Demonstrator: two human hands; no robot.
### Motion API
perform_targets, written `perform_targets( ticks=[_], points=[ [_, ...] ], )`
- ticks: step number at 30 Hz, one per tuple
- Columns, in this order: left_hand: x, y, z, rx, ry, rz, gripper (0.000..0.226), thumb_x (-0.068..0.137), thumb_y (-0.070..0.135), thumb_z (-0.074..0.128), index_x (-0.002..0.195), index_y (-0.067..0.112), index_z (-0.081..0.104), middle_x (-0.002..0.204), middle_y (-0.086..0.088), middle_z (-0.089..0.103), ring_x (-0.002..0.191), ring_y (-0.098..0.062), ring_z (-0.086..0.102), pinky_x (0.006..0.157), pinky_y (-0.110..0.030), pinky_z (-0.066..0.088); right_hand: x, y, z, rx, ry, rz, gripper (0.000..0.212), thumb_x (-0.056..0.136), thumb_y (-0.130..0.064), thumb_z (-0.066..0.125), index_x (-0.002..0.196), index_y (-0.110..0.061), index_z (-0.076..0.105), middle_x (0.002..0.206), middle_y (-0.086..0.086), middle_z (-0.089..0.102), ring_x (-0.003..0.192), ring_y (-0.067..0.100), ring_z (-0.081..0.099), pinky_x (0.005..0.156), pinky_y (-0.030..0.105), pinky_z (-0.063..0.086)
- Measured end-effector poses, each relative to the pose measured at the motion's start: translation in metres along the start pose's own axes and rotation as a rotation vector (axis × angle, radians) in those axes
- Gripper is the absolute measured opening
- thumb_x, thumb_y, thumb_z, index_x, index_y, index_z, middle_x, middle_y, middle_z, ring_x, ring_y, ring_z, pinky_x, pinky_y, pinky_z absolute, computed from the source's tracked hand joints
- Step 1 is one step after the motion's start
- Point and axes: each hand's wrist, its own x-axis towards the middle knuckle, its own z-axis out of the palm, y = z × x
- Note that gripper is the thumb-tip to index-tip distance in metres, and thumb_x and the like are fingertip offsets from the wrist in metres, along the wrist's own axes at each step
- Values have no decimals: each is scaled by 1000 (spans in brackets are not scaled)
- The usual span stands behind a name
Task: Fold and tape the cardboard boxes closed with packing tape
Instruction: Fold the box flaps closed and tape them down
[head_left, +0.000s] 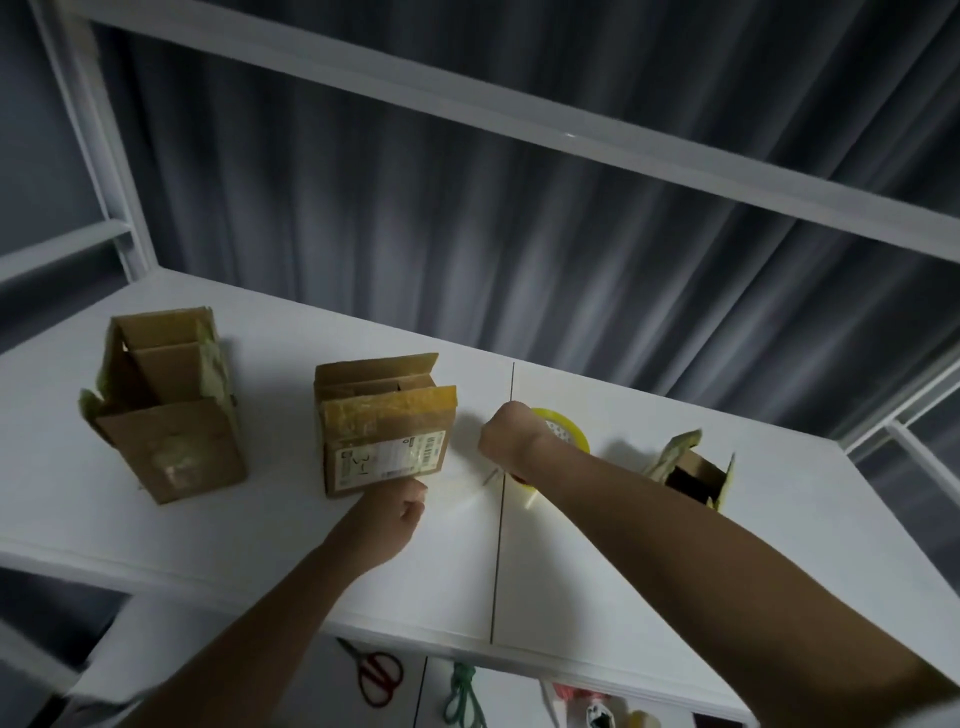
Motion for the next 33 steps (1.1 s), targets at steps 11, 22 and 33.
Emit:
perform_targets(
  ticks=[11,22,33],
  points=[
    [-12,21,-35,-222,11,-96,17,97,26,49,96,17,63,100,0,66,95,-17,62,89,-36,53,-46,-65,84,662,-59,387,35,95,-4,41,127,-7,54,126,12,57,121,31,47,91,37,45],
    [-32,39,-78,-796,82,-218,16,94,6,51,101,12,64,99,0,70,89,-8,68,76,-23,55,-29,-85,-6,3075,650,472,20,85,-14,69,103,-7,65,96,8,71,88,16,67,78,24,55],
    [-42,23,-123,-1180,270,-312,28,93,12,53,119,18,63,111,6,70,105,-16,65,79,-34,57,-5,-44,-81,2515,1217,532,23,78,-2,74,68,-23,73,71,-6,72,70,8,65,68,18,50]
  ],
)
